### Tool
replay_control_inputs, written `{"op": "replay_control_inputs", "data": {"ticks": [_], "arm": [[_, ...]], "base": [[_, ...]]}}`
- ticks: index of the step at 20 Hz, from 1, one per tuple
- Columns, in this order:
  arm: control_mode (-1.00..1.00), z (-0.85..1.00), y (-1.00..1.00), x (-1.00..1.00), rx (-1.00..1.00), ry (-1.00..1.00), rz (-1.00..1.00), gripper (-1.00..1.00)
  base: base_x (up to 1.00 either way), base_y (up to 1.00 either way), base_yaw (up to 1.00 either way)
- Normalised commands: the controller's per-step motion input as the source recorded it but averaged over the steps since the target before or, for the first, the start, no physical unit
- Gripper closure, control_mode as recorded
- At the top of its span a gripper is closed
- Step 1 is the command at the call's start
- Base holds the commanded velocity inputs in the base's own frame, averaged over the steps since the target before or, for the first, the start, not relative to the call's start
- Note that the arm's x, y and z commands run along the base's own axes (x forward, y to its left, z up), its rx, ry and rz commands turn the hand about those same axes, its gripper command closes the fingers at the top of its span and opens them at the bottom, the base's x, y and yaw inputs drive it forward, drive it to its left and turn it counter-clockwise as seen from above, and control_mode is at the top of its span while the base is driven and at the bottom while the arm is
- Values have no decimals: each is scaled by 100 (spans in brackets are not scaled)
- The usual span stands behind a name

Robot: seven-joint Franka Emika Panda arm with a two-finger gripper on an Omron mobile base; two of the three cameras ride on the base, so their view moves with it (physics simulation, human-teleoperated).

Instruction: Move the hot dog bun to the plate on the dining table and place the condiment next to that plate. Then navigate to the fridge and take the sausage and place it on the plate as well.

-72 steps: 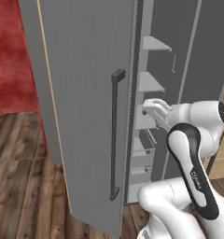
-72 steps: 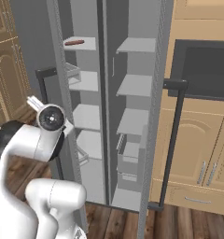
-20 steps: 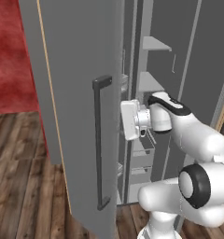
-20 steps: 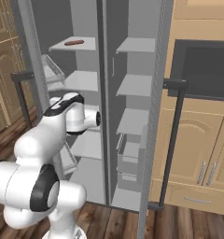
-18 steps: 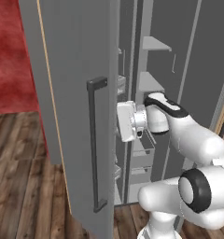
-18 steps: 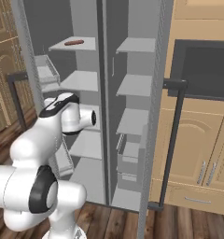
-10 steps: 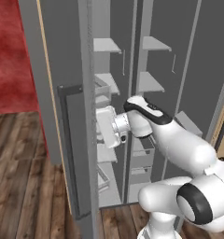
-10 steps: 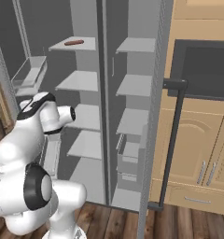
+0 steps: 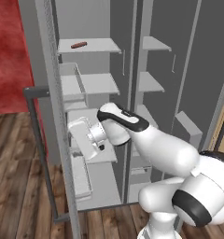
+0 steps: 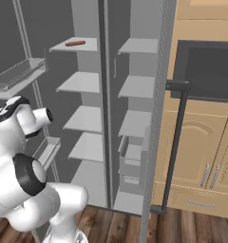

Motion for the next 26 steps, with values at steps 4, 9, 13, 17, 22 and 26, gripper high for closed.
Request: {"op": "replay_control_inputs", "data": {"ticks": [4, 9, 13, 17, 22, 26], "arm": [[-100, -15, 63, -18, -2, -6, 2, -100], [-100, -3, 48, -29, -2, -20, -1, -100], [-100, 0, -1, -40, 0, -28, -6, -100], [-100, 6, -55, -49, 0, -31, -2, -100], [-100, 16, -78, -29, -12, -29, -6, -100], [-100, 36, -71, -34, -28, -33, -5, -100]], "base": [[0, 0, 0], [0, 0, 0], [0, 0, 0], [0, 0, 0], [0, 0, 0], [0, 0, 0]]}}
